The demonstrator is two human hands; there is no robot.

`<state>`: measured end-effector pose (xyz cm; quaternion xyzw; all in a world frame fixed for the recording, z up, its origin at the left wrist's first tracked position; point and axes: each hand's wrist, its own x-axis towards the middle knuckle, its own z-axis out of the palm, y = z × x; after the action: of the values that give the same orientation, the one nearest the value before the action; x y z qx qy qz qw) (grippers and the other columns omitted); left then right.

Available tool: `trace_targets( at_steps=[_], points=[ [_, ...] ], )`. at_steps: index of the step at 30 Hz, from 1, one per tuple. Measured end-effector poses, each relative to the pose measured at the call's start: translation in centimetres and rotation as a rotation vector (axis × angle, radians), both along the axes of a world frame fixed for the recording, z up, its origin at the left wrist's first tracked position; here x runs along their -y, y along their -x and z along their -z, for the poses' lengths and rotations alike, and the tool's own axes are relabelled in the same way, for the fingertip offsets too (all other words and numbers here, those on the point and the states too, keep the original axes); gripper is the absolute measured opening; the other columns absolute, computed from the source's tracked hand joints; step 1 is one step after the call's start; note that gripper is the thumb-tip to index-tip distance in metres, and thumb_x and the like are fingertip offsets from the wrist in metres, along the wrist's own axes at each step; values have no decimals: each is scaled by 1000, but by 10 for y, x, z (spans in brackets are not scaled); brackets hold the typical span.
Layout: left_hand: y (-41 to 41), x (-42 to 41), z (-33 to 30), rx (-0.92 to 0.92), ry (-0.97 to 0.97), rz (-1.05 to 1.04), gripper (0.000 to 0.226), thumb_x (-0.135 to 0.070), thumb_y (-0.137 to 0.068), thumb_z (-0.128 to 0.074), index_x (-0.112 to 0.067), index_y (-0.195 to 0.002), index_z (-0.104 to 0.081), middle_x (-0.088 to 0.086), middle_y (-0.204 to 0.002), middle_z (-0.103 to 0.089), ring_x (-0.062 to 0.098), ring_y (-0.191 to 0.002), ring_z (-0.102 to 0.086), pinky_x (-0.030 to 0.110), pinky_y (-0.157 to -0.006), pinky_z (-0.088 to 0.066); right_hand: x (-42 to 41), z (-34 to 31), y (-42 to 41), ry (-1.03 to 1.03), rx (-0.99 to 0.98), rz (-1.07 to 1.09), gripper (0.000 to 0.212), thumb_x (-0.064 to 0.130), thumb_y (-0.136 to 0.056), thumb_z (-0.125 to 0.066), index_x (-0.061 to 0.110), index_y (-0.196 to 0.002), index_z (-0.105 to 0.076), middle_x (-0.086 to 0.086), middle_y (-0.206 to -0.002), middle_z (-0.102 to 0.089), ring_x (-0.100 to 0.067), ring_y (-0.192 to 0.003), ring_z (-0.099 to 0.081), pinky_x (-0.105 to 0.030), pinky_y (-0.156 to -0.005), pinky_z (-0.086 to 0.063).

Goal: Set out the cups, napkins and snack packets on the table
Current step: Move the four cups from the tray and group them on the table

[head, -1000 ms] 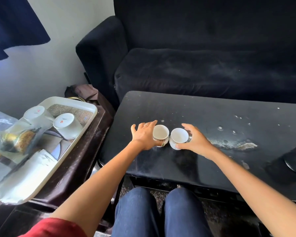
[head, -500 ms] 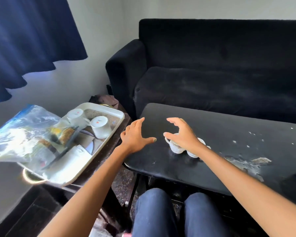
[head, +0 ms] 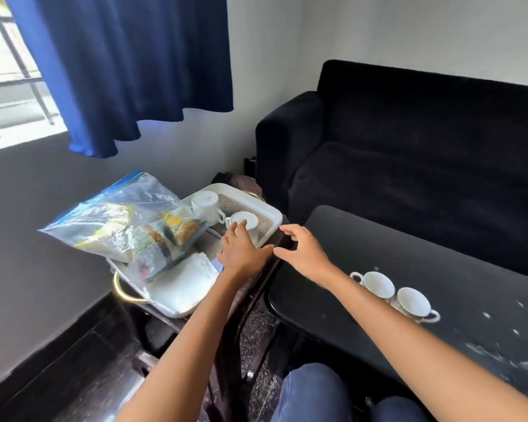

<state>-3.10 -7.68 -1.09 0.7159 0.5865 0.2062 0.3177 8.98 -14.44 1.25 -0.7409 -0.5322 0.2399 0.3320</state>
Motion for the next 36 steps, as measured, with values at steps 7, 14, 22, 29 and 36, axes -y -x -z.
trace_targets(
  at_steps=[7, 14, 22, 29, 36],
  points=[
    [14, -14, 12, 142, 24, -108, 94, -40, -79, -69, -17, -152, -14, 5, -159, -17, 27, -145, -18, 47, -114, -21, -32, 18, 13, 65, -52, -1, 54, 26, -84, -65, 22, -134, -45, 1, -140, -46, -18, -130, -42, -43, -109, -33],
    [24, -21, 18, 369, 186, 8, 69, -28, -78, -69, -15, -137, -37, 7, -137, -53, 27, -127, -49, 45, -106, -39, -72, 31, 29, 255, -152, 49, 72, 28, -83, -59, 30, -146, -25, -10, -145, -36, -32, -131, -37, -45, -111, -32],
    [19, -13, 14, 452, 248, 50, 76, -32, -81, -59, -12, -146, -26, 7, -143, -49, 24, -133, -45, 42, -112, -33, -86, 47, 41, 182, -363, 163, 72, 40, -76, -68, 21, -136, -33, -11, -136, -44, -27, -126, -42, -43, -107, -37],
    [6, -7, 2, 487, 134, 47, 66, -42, -80, -53, -25, -140, -34, -2, -135, -57, 20, -125, -53, 44, -107, -39, -82, 35, 36, -106, -515, 250, 59, 33, -78, -73, 16, -125, -42, 3, -116, -57, -19, -113, -56, -34, -96, -48],
    [-9, 4, -10, 631, 16, 94, 55, -19, -89, -58, -21, -139, -37, -10, -126, -55, 8, -120, -50, 29, -102, -39, -58, 7, 21, -324, -455, 340, 61, 40, -66, -82, 19, -108, -43, 12, -96, -56, -5, -90, -59, -22, -75, -50]
  ],
)
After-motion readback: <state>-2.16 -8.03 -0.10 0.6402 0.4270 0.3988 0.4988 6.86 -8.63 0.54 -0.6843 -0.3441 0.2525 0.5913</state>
